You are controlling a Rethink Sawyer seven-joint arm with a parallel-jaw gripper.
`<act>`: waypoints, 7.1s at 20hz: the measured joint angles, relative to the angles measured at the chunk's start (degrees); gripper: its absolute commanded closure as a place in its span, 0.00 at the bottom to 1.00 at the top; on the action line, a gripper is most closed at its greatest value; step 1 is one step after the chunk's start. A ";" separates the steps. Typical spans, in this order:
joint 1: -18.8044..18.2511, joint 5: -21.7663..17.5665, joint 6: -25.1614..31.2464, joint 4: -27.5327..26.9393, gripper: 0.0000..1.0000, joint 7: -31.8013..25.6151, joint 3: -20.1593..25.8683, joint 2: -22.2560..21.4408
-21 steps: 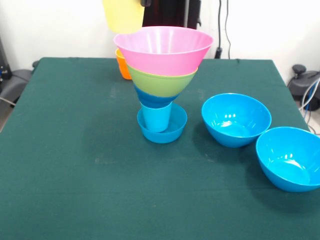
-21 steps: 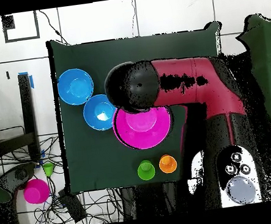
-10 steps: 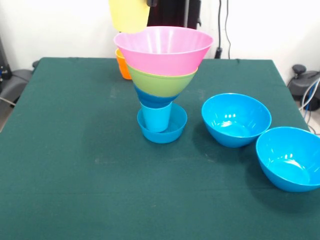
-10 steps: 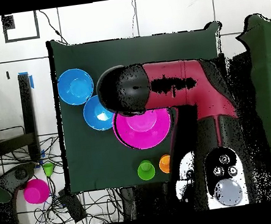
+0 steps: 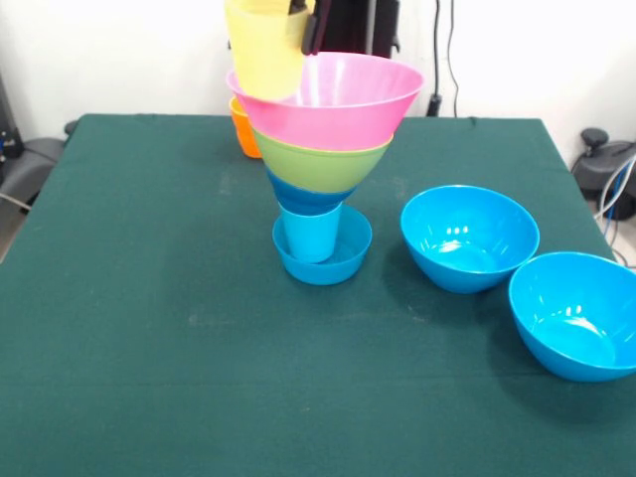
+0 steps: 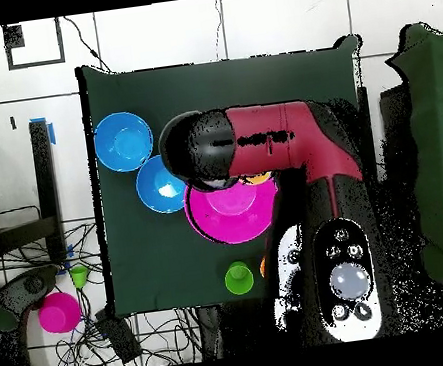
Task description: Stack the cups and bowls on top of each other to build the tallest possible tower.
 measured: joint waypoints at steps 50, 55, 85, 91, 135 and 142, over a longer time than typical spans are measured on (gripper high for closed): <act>8.09 7.28 -8.44 2.48 1.00 0.00 -7.04 4.92; 9.37 7.29 -8.45 2.48 1.00 0.00 -8.86 6.04; 10.32 9.20 -13.54 2.63 1.00 0.00 -12.69 9.62; 10.48 10.28 -13.54 2.66 1.00 0.00 -12.78 9.62; 11.27 12.09 -14.66 3.02 0.00 0.00 -13.72 11.28; 11.83 12.09 -14.66 3.02 0.00 0.00 -14.57 11.28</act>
